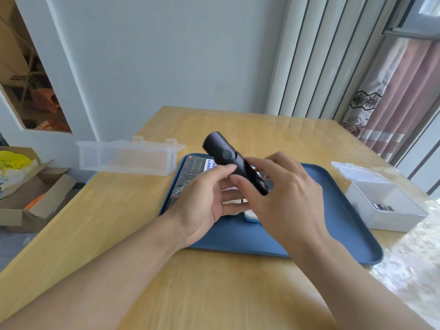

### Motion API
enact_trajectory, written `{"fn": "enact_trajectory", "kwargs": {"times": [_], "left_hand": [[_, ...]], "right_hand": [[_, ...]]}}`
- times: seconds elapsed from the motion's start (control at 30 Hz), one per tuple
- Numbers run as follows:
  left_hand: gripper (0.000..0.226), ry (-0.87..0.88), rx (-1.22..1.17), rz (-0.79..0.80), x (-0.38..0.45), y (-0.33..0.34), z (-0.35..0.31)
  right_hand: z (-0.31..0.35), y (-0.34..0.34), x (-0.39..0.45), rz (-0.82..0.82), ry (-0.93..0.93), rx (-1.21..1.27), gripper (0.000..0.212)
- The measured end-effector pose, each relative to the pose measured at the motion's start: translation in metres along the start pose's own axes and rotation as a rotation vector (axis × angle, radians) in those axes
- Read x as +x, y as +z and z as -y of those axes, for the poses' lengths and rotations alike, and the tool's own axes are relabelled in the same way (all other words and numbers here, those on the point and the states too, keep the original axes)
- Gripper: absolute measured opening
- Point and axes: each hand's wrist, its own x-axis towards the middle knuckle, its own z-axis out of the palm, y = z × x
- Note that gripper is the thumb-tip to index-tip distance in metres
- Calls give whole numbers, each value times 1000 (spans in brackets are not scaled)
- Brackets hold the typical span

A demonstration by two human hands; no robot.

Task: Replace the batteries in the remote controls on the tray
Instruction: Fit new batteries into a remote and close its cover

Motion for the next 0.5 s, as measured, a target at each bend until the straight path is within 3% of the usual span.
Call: {"fn": "enact_trajectory", "kwargs": {"times": [0.17,0.3,0.4,0.5], "left_hand": [[25,36,59,-32,1,-1,2],[27,77,94,-75,1,-2,1],[25,116,46,-123,2,-4,-3],[24,158,2,-163,5,-7,-8]], "right_hand": [[0,-1,-1,28,4,14,29],[0,1,-4,101,56,60,41],[-2,2,-3,192,207,195,47],[-5,0,3,268,449,446,36]]}}
